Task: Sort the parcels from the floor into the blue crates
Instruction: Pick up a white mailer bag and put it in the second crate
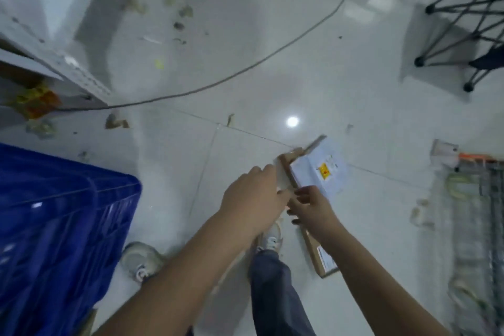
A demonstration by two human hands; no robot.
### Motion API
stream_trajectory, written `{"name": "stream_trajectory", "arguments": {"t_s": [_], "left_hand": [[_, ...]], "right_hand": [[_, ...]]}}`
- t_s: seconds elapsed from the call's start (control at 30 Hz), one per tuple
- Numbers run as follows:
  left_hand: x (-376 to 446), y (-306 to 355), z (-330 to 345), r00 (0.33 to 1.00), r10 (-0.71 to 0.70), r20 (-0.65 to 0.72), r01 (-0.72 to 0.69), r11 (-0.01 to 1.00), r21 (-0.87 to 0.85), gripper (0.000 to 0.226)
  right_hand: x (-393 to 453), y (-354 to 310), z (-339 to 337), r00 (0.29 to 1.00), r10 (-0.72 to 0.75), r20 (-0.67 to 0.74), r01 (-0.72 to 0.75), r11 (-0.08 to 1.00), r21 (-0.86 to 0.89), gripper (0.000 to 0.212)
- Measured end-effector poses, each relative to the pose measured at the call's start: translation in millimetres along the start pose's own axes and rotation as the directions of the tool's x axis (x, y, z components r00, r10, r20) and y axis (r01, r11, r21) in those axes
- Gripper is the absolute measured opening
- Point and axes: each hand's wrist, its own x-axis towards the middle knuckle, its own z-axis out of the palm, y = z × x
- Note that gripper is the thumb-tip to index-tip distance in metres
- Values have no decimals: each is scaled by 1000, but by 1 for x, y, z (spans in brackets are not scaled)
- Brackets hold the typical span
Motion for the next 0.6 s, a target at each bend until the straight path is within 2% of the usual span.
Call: {"name": "stream_trajectory", "arguments": {"t_s": [0.07, 0.17, 0.27, 0.37, 0.4, 0.5, 0.6], "left_hand": [[34, 8, 38, 988, -86, 126, 78, 995, 68, 39], [78, 20, 84, 957, -183, 226, 147, 975, 169, 40], [111, 28, 116, 934, -264, 240, 190, 938, 292, 40], [138, 31, 140, 905, -335, 263, 214, 891, 399, 42], [147, 31, 147, 896, -355, 266, 221, 877, 426, 44], [179, 38, 161, 881, -389, 269, 249, 865, 435, 47], [224, 43, 168, 899, -352, 262, 236, 892, 386, 48]], "right_hand": [[15, 38, -26, 985, 165, 53, -169, 981, 97, 23], [34, 94, -72, 958, 282, 48, -286, 950, 128, 9], [53, 134, -110, 942, 332, 38, -335, 935, 116, 22], [78, 162, -142, 942, 333, 40, -336, 935, 115, 12], [88, 171, -151, 942, 334, 39, -336, 933, 131, 17], [120, 194, -171, 935, 353, 15, -350, 921, 168, 25], [158, 212, -172, 921, 389, -7, -373, 887, 274, 25]]}}
